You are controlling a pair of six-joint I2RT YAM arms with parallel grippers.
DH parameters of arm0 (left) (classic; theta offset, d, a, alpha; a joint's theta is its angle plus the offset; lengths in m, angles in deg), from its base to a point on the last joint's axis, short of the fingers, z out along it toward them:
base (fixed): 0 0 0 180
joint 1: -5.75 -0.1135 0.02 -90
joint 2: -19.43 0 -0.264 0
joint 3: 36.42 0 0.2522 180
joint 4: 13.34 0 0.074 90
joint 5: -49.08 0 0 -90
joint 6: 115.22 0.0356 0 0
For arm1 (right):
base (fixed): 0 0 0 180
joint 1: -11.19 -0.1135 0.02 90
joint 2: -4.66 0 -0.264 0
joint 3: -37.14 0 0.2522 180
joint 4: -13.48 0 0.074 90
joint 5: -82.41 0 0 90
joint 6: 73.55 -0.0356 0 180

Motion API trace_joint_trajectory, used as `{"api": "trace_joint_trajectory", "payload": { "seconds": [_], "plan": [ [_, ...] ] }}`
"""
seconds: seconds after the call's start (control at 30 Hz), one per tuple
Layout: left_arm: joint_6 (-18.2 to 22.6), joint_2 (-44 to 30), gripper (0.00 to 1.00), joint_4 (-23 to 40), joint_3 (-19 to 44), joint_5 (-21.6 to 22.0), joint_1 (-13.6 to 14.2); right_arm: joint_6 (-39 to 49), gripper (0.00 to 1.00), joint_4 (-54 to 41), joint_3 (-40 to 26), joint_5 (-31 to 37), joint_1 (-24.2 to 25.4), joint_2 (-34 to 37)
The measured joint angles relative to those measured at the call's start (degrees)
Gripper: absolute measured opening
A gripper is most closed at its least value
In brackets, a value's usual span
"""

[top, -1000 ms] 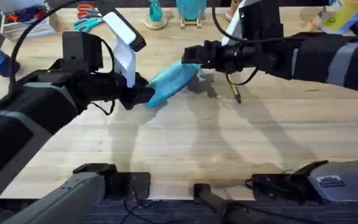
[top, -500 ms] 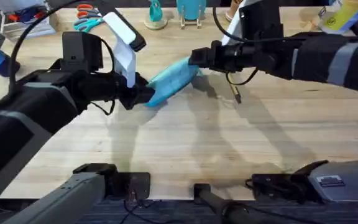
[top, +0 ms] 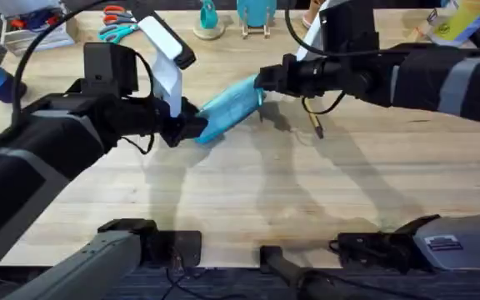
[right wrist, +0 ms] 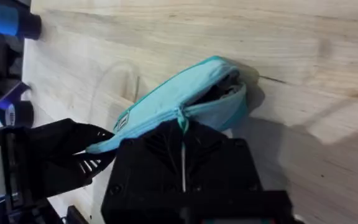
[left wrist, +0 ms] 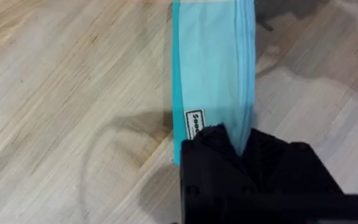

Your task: Unzip the bag, pick up the pens from the table one at a time and place them inside, then zip the bag closed.

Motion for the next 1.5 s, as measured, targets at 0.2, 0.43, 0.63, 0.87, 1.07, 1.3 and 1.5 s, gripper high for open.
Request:
{"api": "trace_joint_trajectory", "payload": {
  "seconds": [0.2,0.43,0.63,0.87,1.07,1.3,1.5],
  "plan": [
    [0.00,0.00,0.041,0.00,0.00,0.00,0.02,-0.02,0.032,-0.02,0.00,-0.73,0.01,0.00],
    [0.00,0.00,0.041,0.00,0.00,0.00,0.00,-0.17,0.032,-0.13,-0.47,-2.57,0.01,-0.14],
    [0.00,0.00,0.041,0.09,0.00,0.00,0.00,-0.17,0.032,-0.61,-1.58,-2.70,0.01,-2.19],
    [0.00,0.00,0.041,0.07,0.00,0.04,0.00,-0.17,0.031,-0.92,-2.02,-2.80,0.01,-2.58],
    [0.00,0.00,0.041,0.09,0.00,0.11,0.00,-0.17,0.031,-0.94,-2.25,-3.14,0.01,-2.56],
    [0.00,0.00,0.041,0.09,0.00,0.15,0.00,0.39,0.030,-0.92,-2.27,-3.11,-0.81,-2.58],
    [0.00,0.00,0.042,0.22,0.00,0.20,0.00,2.11,0.030,-0.90,-2.60,-2.48,-3.37,-2.58]
  ]
}}
